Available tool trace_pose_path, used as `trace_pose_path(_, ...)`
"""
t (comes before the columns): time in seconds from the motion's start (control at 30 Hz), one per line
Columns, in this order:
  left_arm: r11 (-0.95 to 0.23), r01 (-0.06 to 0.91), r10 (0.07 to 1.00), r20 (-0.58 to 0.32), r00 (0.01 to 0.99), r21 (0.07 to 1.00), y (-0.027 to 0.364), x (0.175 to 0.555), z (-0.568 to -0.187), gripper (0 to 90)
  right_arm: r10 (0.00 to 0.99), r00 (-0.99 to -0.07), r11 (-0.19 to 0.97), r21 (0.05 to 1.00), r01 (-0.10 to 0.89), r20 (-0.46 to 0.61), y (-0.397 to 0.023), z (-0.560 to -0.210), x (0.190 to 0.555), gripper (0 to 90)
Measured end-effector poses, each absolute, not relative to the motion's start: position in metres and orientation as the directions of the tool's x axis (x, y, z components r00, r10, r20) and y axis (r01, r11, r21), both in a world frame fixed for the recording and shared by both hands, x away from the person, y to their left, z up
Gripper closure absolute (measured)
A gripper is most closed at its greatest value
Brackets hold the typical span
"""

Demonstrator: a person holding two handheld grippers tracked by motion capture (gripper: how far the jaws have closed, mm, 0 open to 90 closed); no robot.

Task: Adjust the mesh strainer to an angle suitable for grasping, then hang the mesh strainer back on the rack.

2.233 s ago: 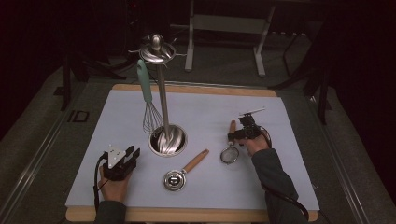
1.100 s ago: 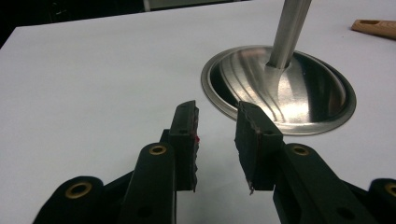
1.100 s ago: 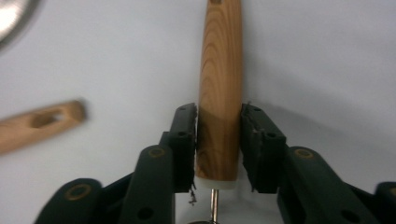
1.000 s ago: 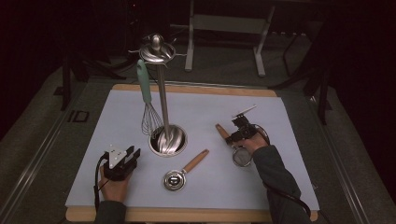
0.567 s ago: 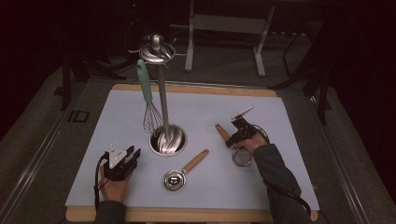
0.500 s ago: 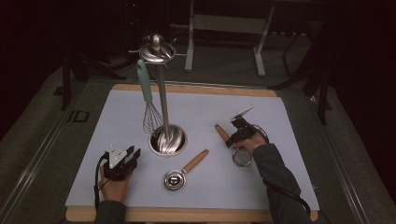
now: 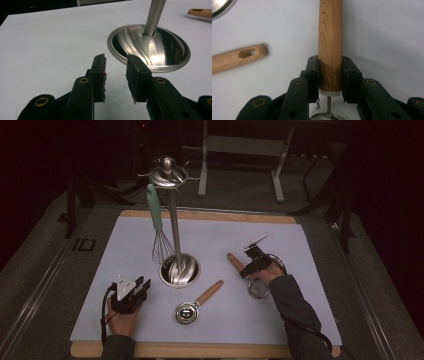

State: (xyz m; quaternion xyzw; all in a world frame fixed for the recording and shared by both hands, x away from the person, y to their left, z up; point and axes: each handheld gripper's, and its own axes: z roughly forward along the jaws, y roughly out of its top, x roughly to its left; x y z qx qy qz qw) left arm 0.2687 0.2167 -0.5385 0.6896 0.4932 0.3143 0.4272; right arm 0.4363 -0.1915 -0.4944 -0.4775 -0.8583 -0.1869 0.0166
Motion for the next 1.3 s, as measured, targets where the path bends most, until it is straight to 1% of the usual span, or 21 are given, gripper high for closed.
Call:
trace_pose_path(0.27, -0.149, 0.41, 0.949, 0.013, 0.316, 0.9, 0.217, 0.269, -0.539, 68.6, 0.798, -0.56, 0.467, 0.36, 0.808, 0.224, -0.194, -0.48, 0.431, 70.9)
trace_pose_path(0.77, -0.148, 0.404, 0.949, 0.015, 0.314, 0.903, 0.217, 0.268, -0.539, 68.2, 0.736, -0.639, 0.491, 0.474, 0.731, 0.222, -0.191, -0.458, 0.416, 70.9)
trace_pose_path(1.1, -0.151, 0.403, 0.949, 0.018, 0.315, 0.903, 0.217, 0.268, -0.538, 67.9, 0.69, -0.681, 0.471, 0.562, 0.68, 0.245, -0.191, -0.446, 0.407, 70.9)
trace_pose_path(1.3, -0.151, 0.402, 0.949, 0.018, 0.314, 0.903, 0.216, 0.268, -0.539, 67.9, 0.667, -0.703, 0.467, 0.597, 0.653, 0.247, -0.188, -0.44, 0.401, 70.8)
